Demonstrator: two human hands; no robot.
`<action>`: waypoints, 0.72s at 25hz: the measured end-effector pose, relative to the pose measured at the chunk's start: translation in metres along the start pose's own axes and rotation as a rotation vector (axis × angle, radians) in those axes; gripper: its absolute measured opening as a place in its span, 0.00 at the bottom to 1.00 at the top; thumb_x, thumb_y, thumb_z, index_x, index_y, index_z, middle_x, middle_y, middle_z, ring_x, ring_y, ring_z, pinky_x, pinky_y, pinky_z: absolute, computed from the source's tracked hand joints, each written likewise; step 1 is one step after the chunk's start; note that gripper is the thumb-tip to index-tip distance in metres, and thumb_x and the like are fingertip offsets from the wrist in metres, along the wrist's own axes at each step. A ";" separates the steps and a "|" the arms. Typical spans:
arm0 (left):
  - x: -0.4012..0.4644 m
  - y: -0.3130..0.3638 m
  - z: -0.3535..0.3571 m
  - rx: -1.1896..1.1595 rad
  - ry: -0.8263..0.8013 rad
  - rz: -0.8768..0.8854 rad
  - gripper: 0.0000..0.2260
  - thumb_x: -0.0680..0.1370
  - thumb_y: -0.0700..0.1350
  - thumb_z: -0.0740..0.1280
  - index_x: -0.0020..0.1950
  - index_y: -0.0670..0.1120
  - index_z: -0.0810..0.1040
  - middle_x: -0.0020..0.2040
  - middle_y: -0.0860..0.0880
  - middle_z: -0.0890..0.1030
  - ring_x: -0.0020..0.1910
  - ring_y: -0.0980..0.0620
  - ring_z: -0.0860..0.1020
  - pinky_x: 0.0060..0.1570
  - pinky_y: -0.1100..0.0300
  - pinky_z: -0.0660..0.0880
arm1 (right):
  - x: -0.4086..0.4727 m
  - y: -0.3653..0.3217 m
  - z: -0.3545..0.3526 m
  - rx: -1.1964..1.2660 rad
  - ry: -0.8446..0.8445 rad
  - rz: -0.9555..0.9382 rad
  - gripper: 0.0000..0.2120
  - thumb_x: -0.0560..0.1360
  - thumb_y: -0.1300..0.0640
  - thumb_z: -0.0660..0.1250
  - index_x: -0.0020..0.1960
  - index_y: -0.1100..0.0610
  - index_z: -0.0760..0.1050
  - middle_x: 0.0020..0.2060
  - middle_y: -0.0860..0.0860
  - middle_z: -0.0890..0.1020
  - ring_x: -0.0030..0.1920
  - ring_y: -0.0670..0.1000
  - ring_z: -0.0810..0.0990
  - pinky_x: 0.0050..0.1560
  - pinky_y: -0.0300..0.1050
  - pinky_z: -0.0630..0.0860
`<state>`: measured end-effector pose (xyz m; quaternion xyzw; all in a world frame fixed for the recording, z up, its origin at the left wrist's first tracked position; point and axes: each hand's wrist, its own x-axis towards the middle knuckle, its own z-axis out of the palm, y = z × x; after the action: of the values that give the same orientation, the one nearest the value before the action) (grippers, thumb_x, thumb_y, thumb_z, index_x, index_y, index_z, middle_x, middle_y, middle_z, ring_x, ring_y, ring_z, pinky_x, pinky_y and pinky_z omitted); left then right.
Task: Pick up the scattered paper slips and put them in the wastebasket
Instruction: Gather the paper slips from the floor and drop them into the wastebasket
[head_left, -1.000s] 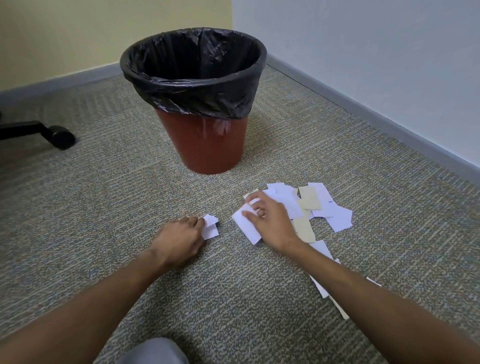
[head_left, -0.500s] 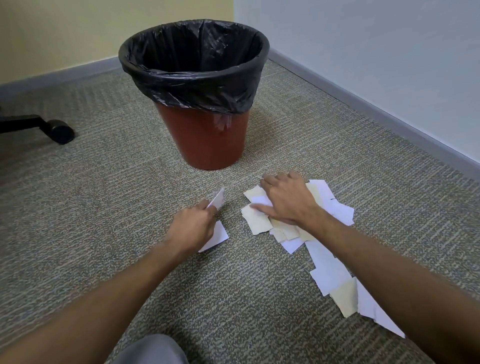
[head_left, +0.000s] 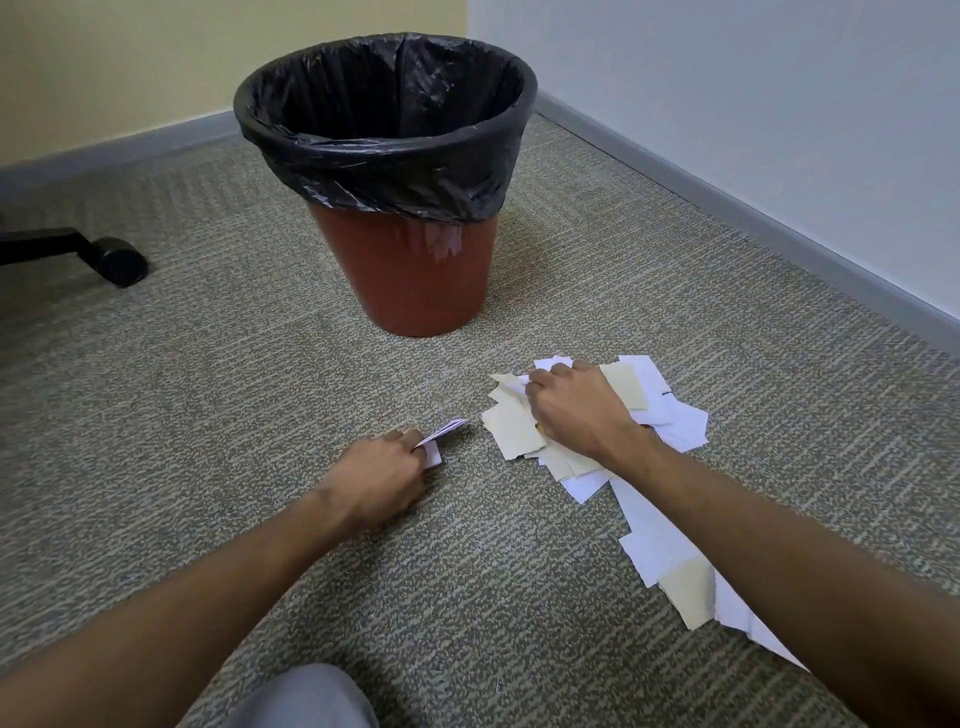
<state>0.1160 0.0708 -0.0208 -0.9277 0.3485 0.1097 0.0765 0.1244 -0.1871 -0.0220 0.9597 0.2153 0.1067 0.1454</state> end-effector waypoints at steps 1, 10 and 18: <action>0.000 0.001 -0.002 -0.013 0.009 -0.013 0.15 0.83 0.46 0.52 0.64 0.43 0.72 0.56 0.46 0.74 0.47 0.50 0.76 0.45 0.54 0.76 | -0.002 0.003 -0.002 0.041 0.030 0.008 0.07 0.60 0.61 0.75 0.30 0.56 0.76 0.28 0.52 0.79 0.27 0.55 0.78 0.28 0.42 0.70; -0.009 0.031 -0.026 -0.652 0.326 -0.204 0.19 0.78 0.41 0.63 0.69 0.49 0.68 0.38 0.50 0.79 0.32 0.52 0.74 0.33 0.59 0.68 | -0.036 0.033 -0.039 0.896 0.279 0.643 0.13 0.75 0.54 0.68 0.59 0.51 0.74 0.45 0.53 0.85 0.49 0.55 0.83 0.47 0.51 0.78; -0.016 0.072 0.004 -1.199 0.383 -0.648 0.20 0.74 0.37 0.68 0.66 0.44 0.73 0.50 0.48 0.80 0.47 0.47 0.79 0.44 0.55 0.75 | -0.086 0.017 -0.016 0.884 0.043 0.569 0.17 0.76 0.53 0.54 0.60 0.50 0.75 0.45 0.52 0.82 0.41 0.56 0.78 0.41 0.46 0.69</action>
<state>0.0555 0.0278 -0.0256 -0.8700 -0.0584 0.0892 -0.4814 0.0502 -0.2362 -0.0143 0.9477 -0.0265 0.0606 -0.3123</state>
